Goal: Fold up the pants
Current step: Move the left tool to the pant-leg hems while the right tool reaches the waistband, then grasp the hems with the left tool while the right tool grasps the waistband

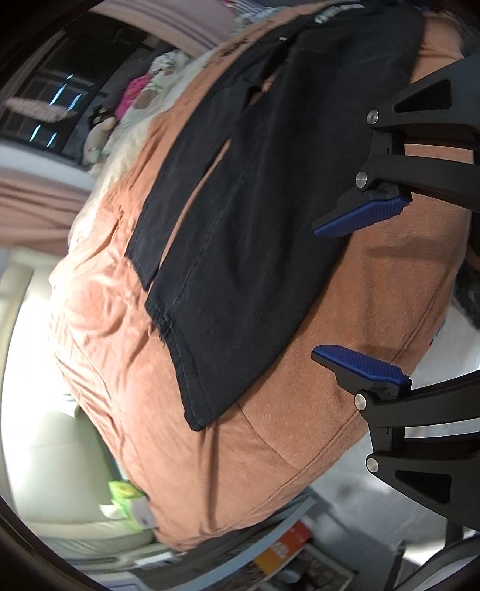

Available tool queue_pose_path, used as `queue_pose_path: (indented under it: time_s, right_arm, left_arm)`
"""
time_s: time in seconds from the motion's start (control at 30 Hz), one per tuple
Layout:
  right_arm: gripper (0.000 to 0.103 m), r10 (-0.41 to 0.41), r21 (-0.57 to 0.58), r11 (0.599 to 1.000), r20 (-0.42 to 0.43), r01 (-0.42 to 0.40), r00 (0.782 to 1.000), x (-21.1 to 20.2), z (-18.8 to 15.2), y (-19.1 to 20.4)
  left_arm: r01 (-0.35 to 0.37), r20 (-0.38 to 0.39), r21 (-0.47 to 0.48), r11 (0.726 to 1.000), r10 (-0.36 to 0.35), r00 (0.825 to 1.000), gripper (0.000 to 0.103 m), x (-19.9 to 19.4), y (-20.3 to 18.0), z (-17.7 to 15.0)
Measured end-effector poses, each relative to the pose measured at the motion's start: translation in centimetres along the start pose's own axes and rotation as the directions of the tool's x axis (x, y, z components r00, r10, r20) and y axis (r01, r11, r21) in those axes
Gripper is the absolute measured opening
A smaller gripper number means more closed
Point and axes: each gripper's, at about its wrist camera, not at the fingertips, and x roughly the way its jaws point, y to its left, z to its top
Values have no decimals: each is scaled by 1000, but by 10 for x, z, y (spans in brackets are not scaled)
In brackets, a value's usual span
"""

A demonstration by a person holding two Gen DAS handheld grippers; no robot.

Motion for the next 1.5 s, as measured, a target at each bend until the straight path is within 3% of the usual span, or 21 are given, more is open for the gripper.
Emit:
queue_pose_path:
  time_s: [0.17, 0.2, 0.3, 0.43, 0.8, 0.93, 1.07, 1.17, 1.43, 1.47, 1.5]
  right_arm:
    - [66, 37, 66, 997, 18, -38, 999, 12, 8, -24]
    - [57, 42, 79, 996, 20, -44, 999, 14, 11, -28]
    - [15, 25, 112, 993, -2, -25, 1000, 22, 19, -34]
    - [5, -4, 123, 992, -3, 5, 1000, 9, 22, -38]
    - [3, -89, 179, 981, 96, 71, 991, -30, 13, -44]
    - [3, -98, 191, 978, 71, 83, 993, -17, 15, -41]
    - [4, -108, 167, 980, 17, 104, 994, -3, 17, -37]
    - [8, -102, 157, 983, 3, 100, 995, -3, 18, -35]
    - [30, -78, 113, 990, -10, 79, 997, 4, 18, -31]
    - [30, -64, 112, 992, -14, 65, 998, 7, 18, -33]
    - [30, -57, 110, 992, -16, 59, 998, 11, 18, -34]
  left_arm:
    - [16, -19, -78, 997, -17, 1000, 63, 11, 15, 7]
    - [18, -22, -93, 995, -20, 1000, 63, 14, 19, 9]
    - [44, -36, -137, 990, -49, 998, 63, 23, 26, 11]
    - [57, -59, -177, 983, -68, 996, 58, 39, 34, 15]
    - [85, -44, -273, 958, -100, 994, 49, 52, 57, 26]
    - [114, -17, -332, 936, -127, 992, 43, 58, 74, 29]
    - [137, -6, -382, 914, -151, 989, 30, 61, 84, 34]
    - [157, -15, -391, 907, -177, 984, 18, 61, 87, 37]
    - [186, -35, -365, 912, -213, 977, 17, 56, 73, 43]
    - [180, -33, -367, 913, -206, 978, 15, 57, 72, 45]
    - [161, -31, -367, 916, -185, 982, 6, 54, 71, 46]
